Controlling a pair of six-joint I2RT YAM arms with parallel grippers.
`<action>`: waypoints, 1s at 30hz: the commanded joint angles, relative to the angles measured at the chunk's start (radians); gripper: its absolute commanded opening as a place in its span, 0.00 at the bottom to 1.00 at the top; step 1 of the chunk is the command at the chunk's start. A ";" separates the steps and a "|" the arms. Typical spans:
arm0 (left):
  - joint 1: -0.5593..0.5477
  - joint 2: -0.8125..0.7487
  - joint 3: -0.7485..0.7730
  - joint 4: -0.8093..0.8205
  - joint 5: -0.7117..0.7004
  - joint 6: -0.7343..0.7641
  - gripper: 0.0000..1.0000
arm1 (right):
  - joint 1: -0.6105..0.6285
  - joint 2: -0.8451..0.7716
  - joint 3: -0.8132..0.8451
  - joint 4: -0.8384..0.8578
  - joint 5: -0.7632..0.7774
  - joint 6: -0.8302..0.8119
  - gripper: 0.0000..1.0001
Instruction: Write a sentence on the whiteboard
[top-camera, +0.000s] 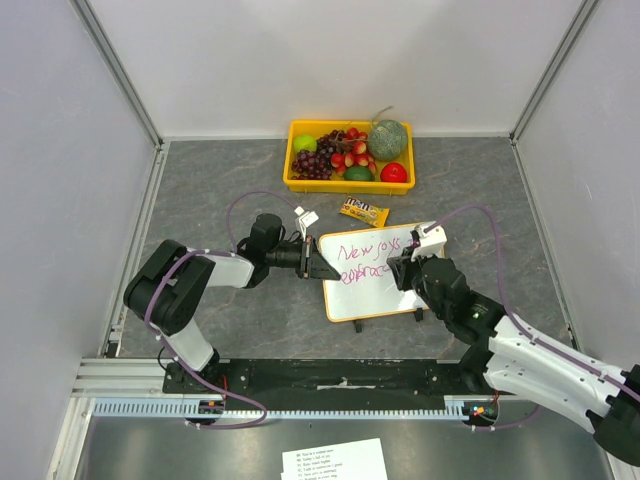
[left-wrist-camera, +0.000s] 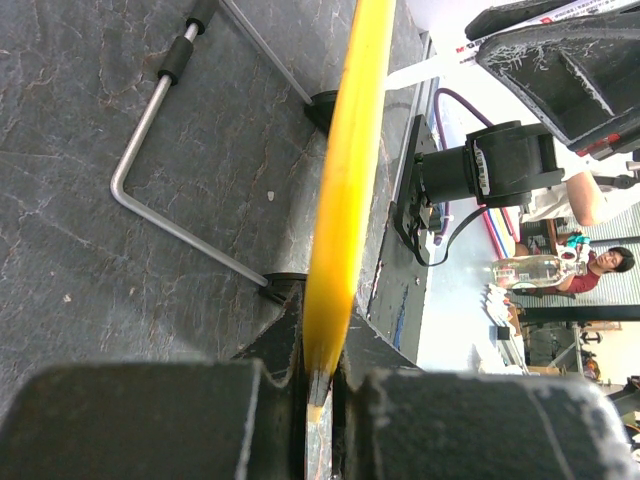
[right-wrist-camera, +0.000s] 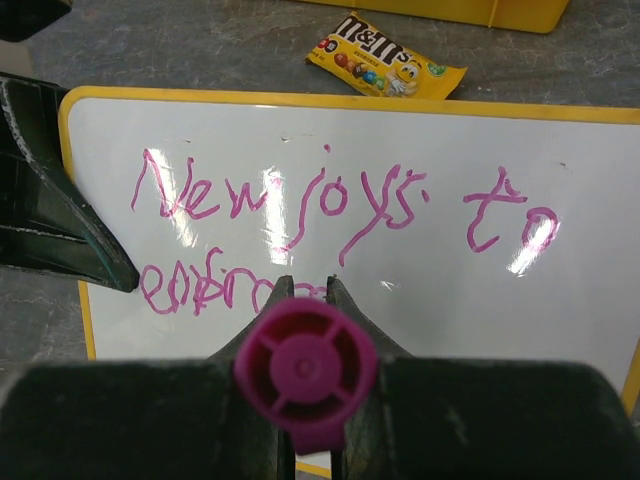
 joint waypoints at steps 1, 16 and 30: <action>0.012 0.056 -0.018 -0.180 -0.186 0.068 0.02 | -0.001 -0.017 -0.023 -0.041 -0.004 0.017 0.00; 0.012 0.056 -0.016 -0.178 -0.185 0.068 0.02 | -0.001 -0.059 -0.038 -0.090 0.039 0.025 0.00; 0.010 0.054 -0.016 -0.178 -0.185 0.068 0.02 | -0.001 -0.086 -0.009 -0.090 0.091 0.020 0.00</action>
